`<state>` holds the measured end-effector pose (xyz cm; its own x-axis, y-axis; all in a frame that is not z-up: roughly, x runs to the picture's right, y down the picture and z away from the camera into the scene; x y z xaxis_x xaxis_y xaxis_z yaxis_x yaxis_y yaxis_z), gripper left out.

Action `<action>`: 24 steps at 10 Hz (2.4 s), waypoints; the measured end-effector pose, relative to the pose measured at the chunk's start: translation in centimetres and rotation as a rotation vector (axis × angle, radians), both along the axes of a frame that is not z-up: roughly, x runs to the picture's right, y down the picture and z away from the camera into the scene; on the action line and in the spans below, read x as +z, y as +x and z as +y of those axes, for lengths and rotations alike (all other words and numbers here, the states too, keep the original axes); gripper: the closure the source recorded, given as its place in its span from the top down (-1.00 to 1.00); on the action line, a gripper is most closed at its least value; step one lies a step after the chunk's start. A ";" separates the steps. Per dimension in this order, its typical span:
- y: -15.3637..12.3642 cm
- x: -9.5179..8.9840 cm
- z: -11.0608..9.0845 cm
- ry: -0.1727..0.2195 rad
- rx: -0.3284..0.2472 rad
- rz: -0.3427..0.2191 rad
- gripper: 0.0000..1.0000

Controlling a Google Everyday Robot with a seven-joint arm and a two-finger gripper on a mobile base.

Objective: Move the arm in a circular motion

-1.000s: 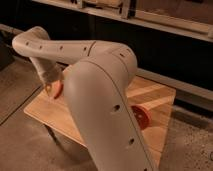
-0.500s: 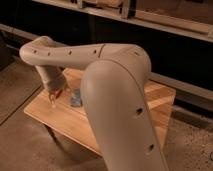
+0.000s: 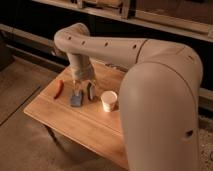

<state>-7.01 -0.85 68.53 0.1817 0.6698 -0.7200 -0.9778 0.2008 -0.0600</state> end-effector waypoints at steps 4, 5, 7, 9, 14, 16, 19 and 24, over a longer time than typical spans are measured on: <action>-5.0 1.9 -1.5 -0.002 -0.092 -0.019 0.30; -7.3 2.3 -1.2 -0.008 -0.144 -0.030 0.30; -12.8 2.5 0.6 -0.030 -0.255 -0.078 0.30; -16.6 1.7 2.6 -0.042 -0.348 -0.133 0.30; -15.4 -3.1 4.5 0.025 -0.382 -0.211 0.30; -11.0 -4.8 4.5 0.058 -0.321 -0.183 0.30; -3.2 -6.8 4.7 0.094 -0.206 -0.105 0.30; 5.9 -4.5 2.2 0.079 -0.038 0.054 0.30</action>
<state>-1.10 1.34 64.00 0.1705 0.7183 -0.6746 -0.9708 0.2396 0.0098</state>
